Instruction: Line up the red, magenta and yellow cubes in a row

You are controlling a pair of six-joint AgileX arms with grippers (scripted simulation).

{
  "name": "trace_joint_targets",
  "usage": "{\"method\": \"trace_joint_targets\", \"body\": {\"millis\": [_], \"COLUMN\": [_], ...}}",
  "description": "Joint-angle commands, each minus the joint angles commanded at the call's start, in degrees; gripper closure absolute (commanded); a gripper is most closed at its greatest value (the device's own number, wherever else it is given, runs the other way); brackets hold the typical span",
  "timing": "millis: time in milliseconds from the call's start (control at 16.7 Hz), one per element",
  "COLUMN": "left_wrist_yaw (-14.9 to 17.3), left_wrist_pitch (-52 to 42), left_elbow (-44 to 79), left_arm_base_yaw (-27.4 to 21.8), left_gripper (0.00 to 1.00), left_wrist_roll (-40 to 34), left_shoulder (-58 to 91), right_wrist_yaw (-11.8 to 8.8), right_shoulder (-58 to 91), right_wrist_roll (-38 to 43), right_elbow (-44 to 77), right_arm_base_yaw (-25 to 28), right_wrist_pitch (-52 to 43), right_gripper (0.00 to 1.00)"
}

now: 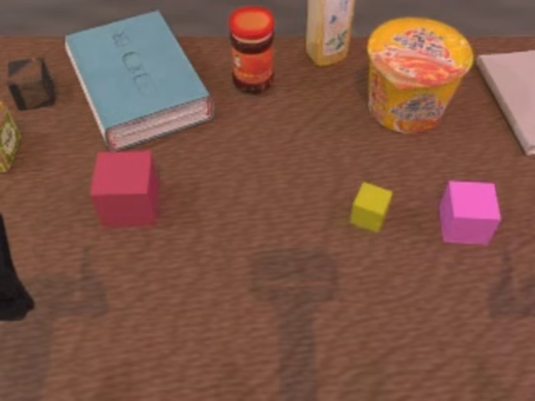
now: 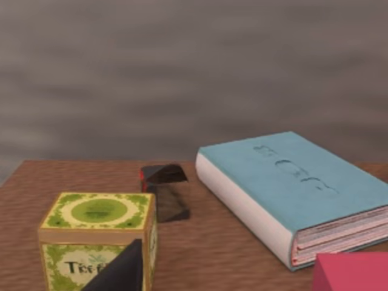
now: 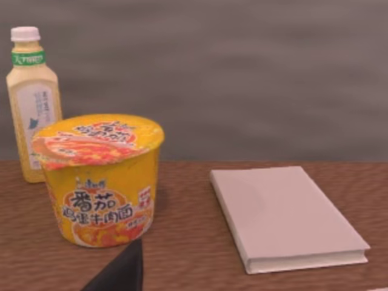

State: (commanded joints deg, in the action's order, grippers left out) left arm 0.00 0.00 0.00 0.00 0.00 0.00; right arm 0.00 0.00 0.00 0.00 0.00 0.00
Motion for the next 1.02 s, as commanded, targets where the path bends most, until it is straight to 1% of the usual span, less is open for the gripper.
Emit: {"method": "trace_joint_targets", "body": {"millis": [240,480,720,1020], "left_wrist_yaw": [0.00,0.00,0.00,0.00], "left_wrist_pitch": [0.00,0.00,0.00,0.00], "left_elbow": [0.00,0.00,0.00,0.00], "left_arm_base_yaw": [0.00,0.00,0.00,0.00], "left_gripper": [0.00,0.00,0.00,0.00], "left_wrist_roll": [0.00,0.00,0.00,0.00], "left_shoulder": [0.00,0.00,0.00,0.00], "right_wrist_yaw": [0.02,-0.03,-0.13,0.06], "right_shoulder": [1.72,12.41,32.65,67.52], "right_wrist_roll": [-0.63,-4.33,-10.43,-19.67], "right_elbow": [1.73,12.43,31.20,58.61], "right_arm_base_yaw": [0.43,3.09,7.41,13.67], "right_wrist_pitch": [-1.19,-8.08,-19.55,-37.81], "right_gripper": [0.00,0.00,0.00,0.00]}}
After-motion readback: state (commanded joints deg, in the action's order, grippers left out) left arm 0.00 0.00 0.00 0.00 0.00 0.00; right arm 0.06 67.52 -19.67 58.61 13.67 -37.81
